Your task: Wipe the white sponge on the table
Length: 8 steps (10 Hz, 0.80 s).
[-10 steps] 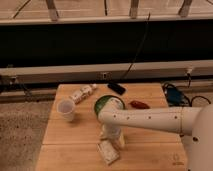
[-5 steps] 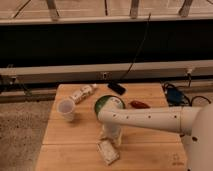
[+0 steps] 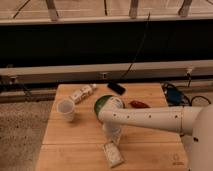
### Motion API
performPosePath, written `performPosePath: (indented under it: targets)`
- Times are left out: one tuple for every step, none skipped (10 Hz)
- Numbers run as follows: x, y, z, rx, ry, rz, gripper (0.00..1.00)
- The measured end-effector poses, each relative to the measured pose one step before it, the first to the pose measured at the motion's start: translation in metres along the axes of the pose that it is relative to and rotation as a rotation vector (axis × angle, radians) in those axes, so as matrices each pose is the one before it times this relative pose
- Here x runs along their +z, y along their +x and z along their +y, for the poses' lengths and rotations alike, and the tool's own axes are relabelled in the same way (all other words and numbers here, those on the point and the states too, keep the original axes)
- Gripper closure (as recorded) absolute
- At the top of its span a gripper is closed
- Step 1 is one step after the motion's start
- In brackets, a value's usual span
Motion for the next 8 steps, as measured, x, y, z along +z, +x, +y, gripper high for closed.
performPosePath:
  targets:
    - [0.00004, 0.00029, 0.00064, 0.00142, -0.00026, -0.00045, 1.00]
    - [-0.00155, 0.00306, 0.00026, 0.00300, 0.00455, -0.00186, 1.00]
    - [-0.00305, 0.01210, 0.00871, 0.01366, 0.00700, -0.00146, 1.00]
    - [-0.00137, 0.00749, 0.00736, 0.00730, 0.00262, -0.00109, 1.00]
    - [-0.00086, 0.00580, 0.00798, 0.00411, 0.00168, -0.00195, 1.00]
    - [-0.00186, 0.00332, 0.00263, 0.00229, 0.00269, -0.00099, 1.00]
    - [-0.00173, 0.00172, -0.00091, 0.00354, 0.00058, -0.00182, 1.00]
    - [-0.00135, 0.00203, -0.00450, 0.00337, 0.00176, -0.00276, 1.00]
